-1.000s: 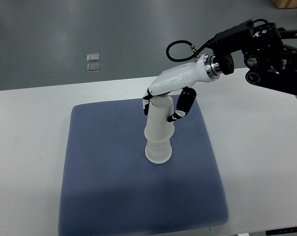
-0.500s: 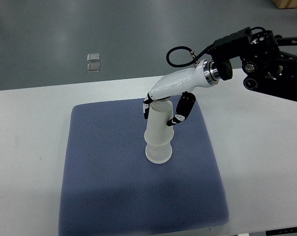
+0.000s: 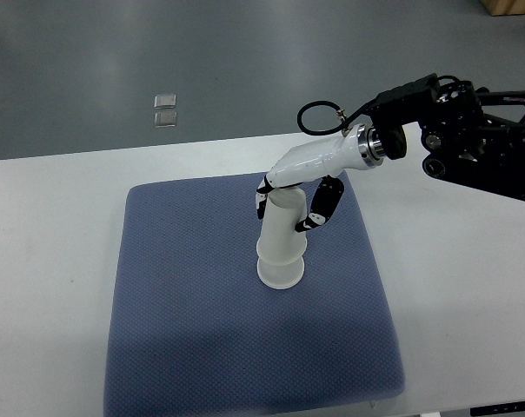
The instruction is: Stack paper cups
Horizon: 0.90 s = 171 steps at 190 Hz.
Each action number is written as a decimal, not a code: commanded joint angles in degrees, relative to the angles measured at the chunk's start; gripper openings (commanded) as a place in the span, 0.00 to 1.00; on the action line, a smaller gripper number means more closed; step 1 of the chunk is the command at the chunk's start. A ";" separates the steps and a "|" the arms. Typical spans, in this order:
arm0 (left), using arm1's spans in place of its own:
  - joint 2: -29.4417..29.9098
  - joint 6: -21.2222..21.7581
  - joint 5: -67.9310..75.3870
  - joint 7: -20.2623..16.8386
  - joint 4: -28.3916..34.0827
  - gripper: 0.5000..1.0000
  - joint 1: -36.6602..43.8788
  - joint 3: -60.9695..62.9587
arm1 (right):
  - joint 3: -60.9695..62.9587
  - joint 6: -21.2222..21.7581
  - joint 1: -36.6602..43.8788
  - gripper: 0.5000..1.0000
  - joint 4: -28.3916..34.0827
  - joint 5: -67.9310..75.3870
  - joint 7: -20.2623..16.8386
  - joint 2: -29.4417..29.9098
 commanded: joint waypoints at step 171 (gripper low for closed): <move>0.00 0.00 -0.02 0.00 0.00 1.00 0.00 0.00 | 1.76 -1.81 -3.39 0.85 -3.03 0.52 0.00 3.59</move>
